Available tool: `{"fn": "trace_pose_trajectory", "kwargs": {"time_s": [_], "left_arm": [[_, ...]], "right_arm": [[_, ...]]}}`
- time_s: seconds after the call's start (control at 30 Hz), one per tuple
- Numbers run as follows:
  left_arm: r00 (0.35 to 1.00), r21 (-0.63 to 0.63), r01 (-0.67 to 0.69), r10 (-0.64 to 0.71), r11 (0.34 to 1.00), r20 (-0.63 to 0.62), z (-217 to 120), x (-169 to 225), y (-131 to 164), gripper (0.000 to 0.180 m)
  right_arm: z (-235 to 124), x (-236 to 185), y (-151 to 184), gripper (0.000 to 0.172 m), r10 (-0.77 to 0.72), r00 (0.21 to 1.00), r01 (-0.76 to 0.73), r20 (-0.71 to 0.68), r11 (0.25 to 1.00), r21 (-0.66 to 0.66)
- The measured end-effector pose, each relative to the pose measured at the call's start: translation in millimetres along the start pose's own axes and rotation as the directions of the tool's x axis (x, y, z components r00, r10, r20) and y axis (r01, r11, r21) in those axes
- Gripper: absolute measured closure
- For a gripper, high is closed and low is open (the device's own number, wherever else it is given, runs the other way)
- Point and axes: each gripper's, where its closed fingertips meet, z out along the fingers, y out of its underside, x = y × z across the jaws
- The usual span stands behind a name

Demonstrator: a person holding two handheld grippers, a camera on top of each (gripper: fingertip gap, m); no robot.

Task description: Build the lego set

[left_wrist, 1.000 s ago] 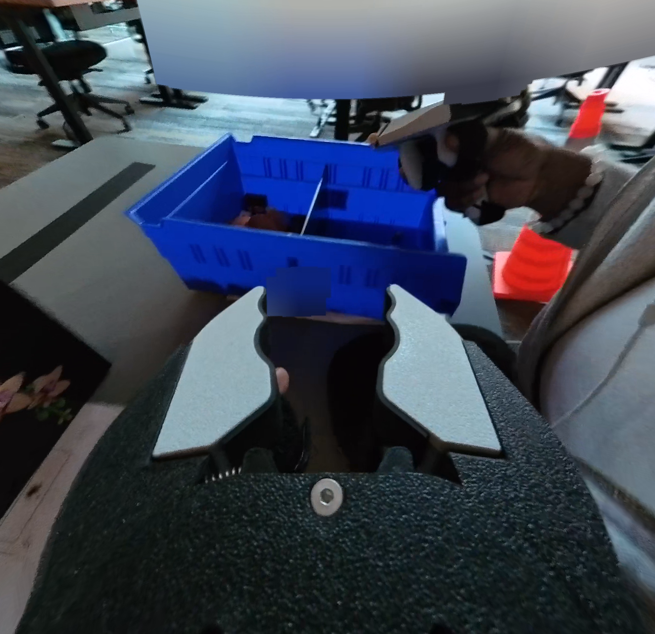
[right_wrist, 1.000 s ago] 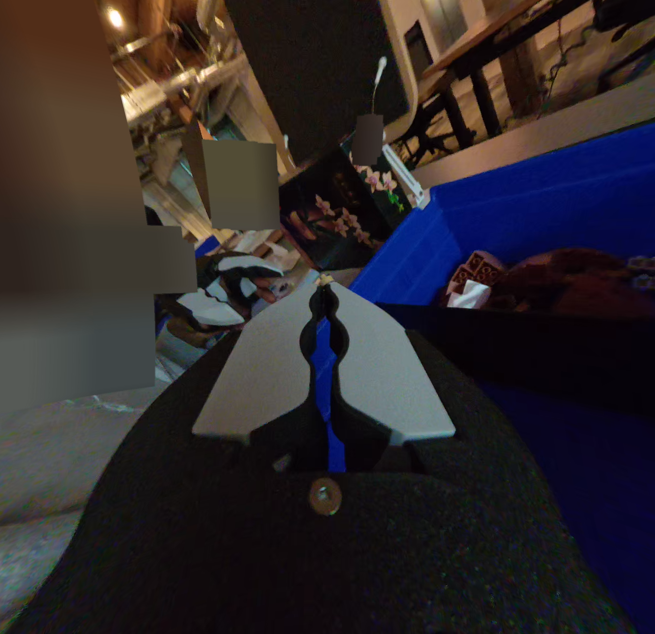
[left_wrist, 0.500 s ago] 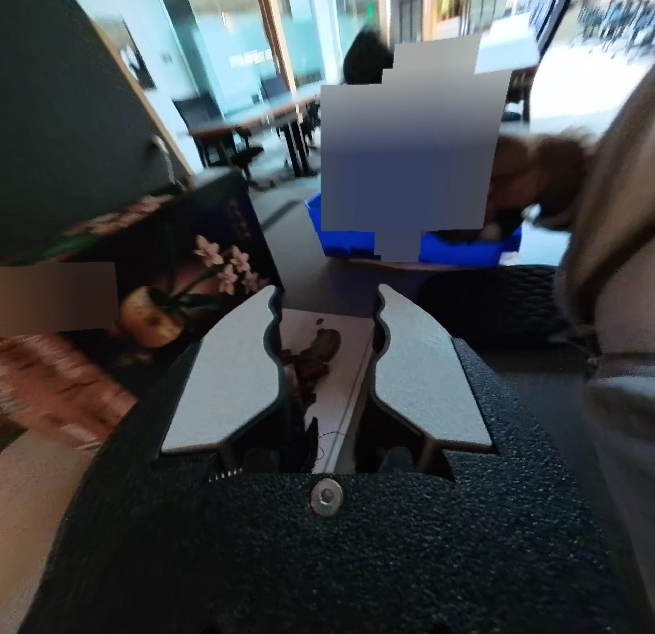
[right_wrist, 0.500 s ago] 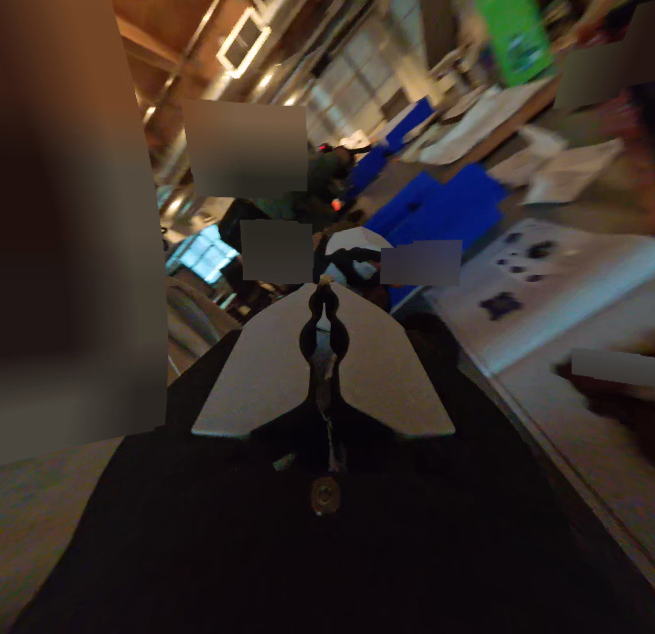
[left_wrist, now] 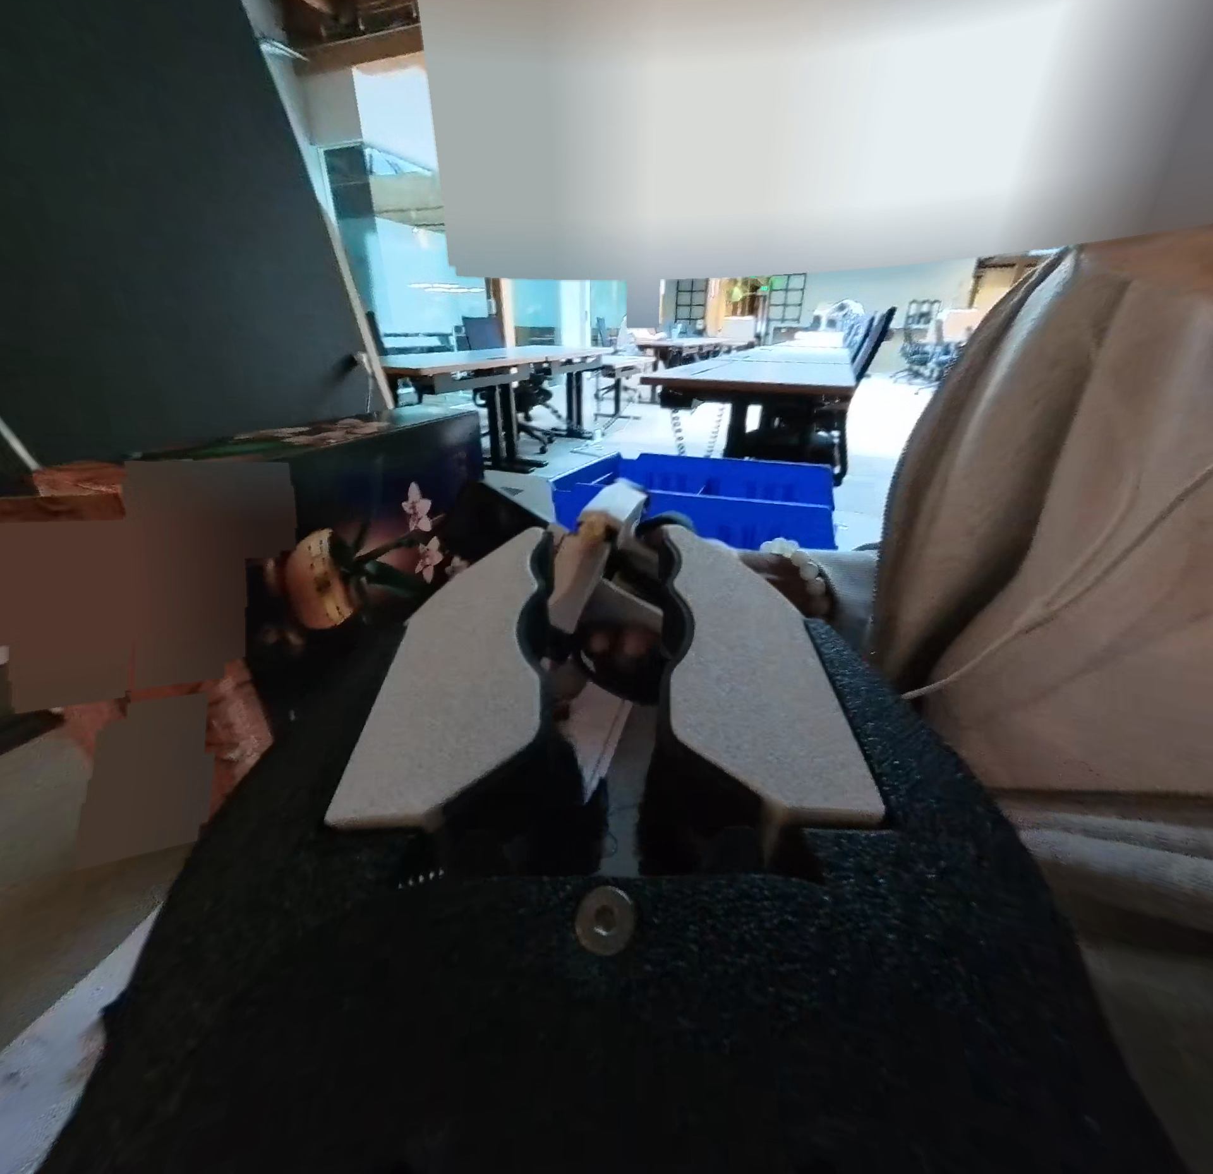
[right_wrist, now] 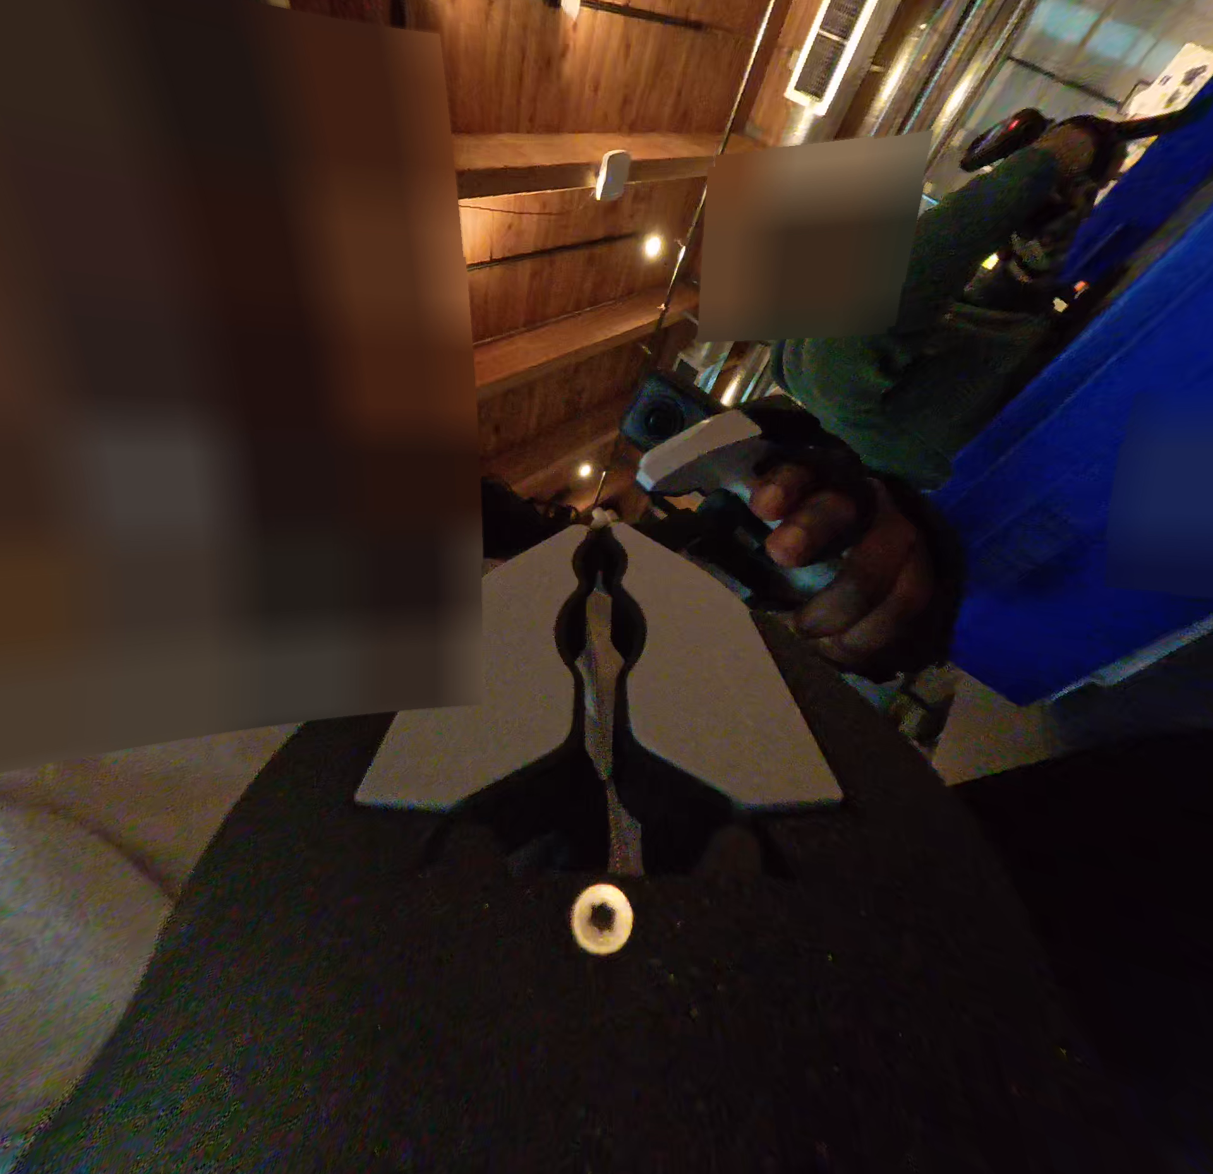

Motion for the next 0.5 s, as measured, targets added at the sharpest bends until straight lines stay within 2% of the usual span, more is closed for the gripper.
{"fn": "trace_pose_trajectory", "kwargs": {"time_s": [0.27, 0.5], "left_arm": [[1.0, -0.039, -0.004, 0.004, 0.999, 0.007, 0.7, 3.9, 9.0, 0.16], [1.0, -0.015, 0.019, -0.019, 1.0, -0.011, 2.8, 8.1, 7.0, 0.165]], "right_arm": [[0.8, -2.0, 6.3, 0.172, 0.034, 0.999, -0.033, 0.034, 0.999, -0.032], [-6.6, -3.7, 8.0, 0.172, 0.035, 0.999, -0.034, 0.028, 0.999, -0.035]]}}
